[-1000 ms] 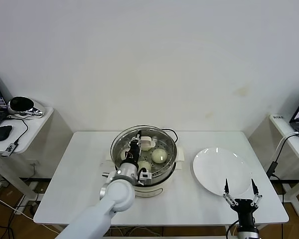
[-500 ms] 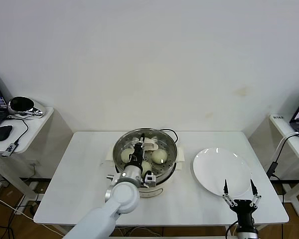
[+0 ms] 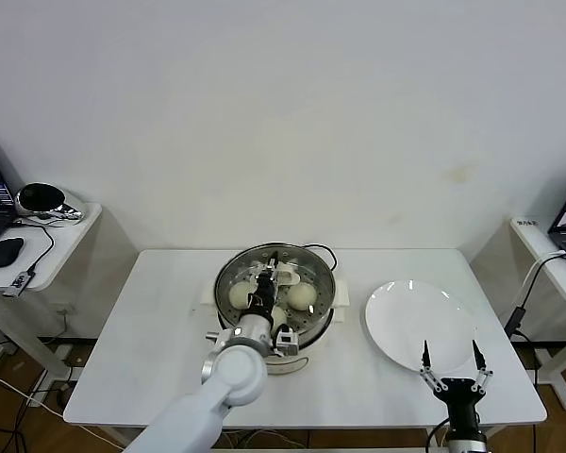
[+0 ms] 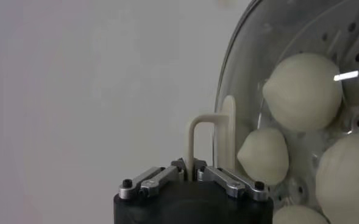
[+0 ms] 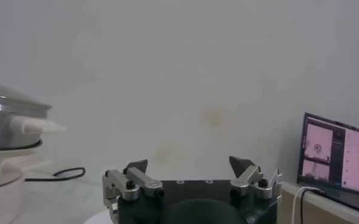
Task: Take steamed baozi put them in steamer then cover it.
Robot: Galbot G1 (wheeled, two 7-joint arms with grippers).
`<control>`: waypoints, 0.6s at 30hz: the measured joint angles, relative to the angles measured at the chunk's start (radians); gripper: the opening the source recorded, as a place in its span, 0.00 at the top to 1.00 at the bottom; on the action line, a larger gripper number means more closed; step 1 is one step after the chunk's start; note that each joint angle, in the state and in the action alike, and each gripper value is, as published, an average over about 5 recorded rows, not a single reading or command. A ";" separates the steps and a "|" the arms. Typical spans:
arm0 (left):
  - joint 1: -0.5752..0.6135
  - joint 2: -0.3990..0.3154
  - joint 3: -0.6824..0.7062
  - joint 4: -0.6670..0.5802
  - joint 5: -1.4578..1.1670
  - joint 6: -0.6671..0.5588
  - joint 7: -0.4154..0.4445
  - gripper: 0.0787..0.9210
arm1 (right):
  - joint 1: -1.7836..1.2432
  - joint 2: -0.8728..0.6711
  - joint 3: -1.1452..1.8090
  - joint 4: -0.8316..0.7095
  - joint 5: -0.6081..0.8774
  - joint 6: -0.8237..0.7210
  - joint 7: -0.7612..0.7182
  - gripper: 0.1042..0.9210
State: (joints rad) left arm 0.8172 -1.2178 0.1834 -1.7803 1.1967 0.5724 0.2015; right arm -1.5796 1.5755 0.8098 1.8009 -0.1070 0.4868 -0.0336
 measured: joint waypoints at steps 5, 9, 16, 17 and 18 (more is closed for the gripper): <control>0.020 0.016 -0.012 -0.036 -0.018 -0.004 -0.013 0.59 | -0.001 0.000 -0.002 0.000 -0.001 0.000 0.000 0.12; 0.056 0.036 -0.025 -0.086 -0.037 -0.011 -0.027 0.46 | -0.001 0.000 -0.004 0.002 -0.003 -0.001 0.000 0.12; 0.169 0.089 -0.067 -0.212 -0.090 -0.033 -0.065 0.21 | -0.002 0.000 -0.010 0.009 -0.004 -0.006 -0.001 0.12; 0.190 0.097 -0.077 -0.235 -0.100 -0.038 -0.073 0.18 | -0.003 0.000 -0.012 0.010 -0.004 -0.007 -0.001 0.12; 0.214 0.105 -0.089 -0.259 -0.112 -0.043 -0.082 0.16 | -0.003 0.000 -0.013 0.011 -0.004 -0.008 -0.001 0.12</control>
State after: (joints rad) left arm 1.0307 -1.1129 0.0944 -2.0398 1.0844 0.5298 0.1198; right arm -1.5825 1.5756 0.7966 1.8124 -0.1115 0.4790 -0.0349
